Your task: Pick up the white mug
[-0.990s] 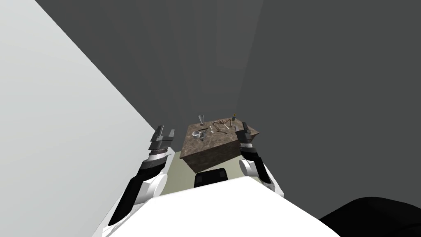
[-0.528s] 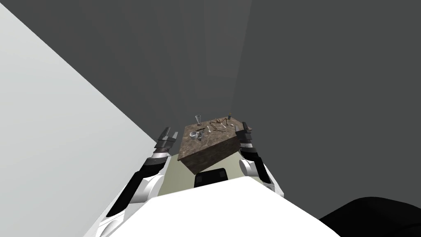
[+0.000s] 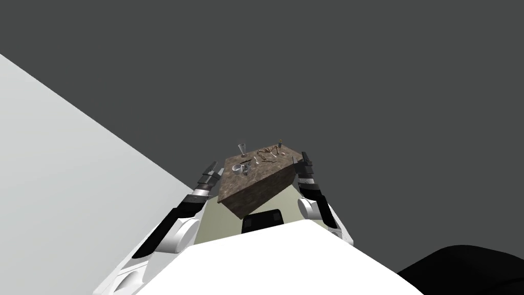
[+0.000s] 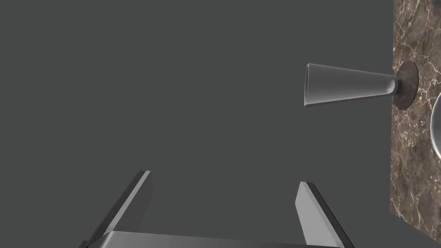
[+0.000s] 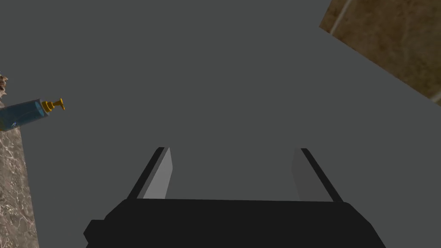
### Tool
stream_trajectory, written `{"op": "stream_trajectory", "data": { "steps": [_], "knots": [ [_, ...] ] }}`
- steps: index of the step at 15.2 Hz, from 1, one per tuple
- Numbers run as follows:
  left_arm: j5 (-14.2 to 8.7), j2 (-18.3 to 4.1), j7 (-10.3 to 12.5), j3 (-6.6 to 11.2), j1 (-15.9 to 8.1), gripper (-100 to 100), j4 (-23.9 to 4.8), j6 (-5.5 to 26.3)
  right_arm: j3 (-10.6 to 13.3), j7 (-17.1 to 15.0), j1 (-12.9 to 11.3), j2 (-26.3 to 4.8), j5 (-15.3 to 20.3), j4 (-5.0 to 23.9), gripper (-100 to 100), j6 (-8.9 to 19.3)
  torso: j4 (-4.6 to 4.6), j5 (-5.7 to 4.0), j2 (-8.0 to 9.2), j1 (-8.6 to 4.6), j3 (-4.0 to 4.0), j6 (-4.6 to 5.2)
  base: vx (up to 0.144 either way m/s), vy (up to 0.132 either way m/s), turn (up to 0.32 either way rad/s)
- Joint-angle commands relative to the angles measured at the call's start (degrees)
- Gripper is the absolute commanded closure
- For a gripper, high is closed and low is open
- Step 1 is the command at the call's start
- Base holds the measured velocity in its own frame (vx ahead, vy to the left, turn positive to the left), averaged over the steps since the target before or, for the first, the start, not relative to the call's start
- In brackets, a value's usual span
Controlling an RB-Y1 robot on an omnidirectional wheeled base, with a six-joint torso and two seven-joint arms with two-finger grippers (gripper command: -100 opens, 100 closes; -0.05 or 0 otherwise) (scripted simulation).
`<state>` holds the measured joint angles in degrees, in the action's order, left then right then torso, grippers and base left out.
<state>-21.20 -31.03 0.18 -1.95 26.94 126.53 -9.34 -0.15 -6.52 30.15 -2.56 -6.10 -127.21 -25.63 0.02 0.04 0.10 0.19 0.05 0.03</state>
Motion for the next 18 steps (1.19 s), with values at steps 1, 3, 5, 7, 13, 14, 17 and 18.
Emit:
{"op": "stream_trajectory", "data": {
  "steps": [1,3,5,7,13,14,17,18],
  "knots": [
    [-1.8,-2.9,0.1,-0.08,-0.3,-100,-1.5,1.0,0.0,0.0,0.0,0.0,0.0,0.0,0,0.0,0.0,0.0,0.0,0.0,0.0,0.0,-0.035,0.033,-0.217],
    [-4.2,-5.3,-0.1,-0.32,-0.6,-100,-2.7,3.0,0.0,0.0,0.0,0.0,0.0,0.0,0,0.0,0.0,0.0,-0.02,0.0,-0.01,-0.03,-0.026,0.023,-0.179],
    [-6.3,-7.9,-0.3,-0.58,-0.8,-100,-3.9,5.1,0.0,0.0,0.0,0.0,0.0,0.0,0,0.0,0.0,-0.01,-0.03,-0.01,-0.02,-0.01,-0.034,0.031,-0.26],
    [-6.6,-9.9,-0.3,-0.58,-0.8,-100,-3.9,5.1,0.0,0.0,0.0,0.0,0.0,0.0,0,0.0,0.0,0.01,-0.01,0.03,0.0,0.0,-0.035,0.032,-0.164],
    [-11.6,-16.6,-0.7,-1.17,-1.4,-100,-6.4,9.4,0.0,0.0,0.0,0.0,0.0,0.0,0,0.0,-0.01,0.0,-0.03,-0.01,-0.02,0.0,-0.029,0.024,-0.188],
    [-14.0,-18.3,-0.9,-1.51,-1.7,-100,-7.6,11.5,0.0,0.0,0.0,0.0,0.0,0.0,0,0.0,0.0,0.0,-0.05,-0.01,-0.02,-0.04,-0.028,0.021,-0.221],
    [-16.7,-22.0,-1.1,-1.86,-1.9,-100,-8.8,13.7,0.0,0.0,0.0,0.0,0.0,0.0,0,0.0,-0.01,0.0,-0.05,-0.01,-0.03,-0.03,-0.03,0.023,-0.194],
    [-16.8,-23.2,-1.1,-1.86,-1.9,-100,-8.8,13.8,0.0,0.0,0.0,0.0,0.0,0.0,0,0.0,-0.01,0.0,-0.06,-0.01,-0.03,0.02,-0.028,0.029,-0.241]
  ]
}}
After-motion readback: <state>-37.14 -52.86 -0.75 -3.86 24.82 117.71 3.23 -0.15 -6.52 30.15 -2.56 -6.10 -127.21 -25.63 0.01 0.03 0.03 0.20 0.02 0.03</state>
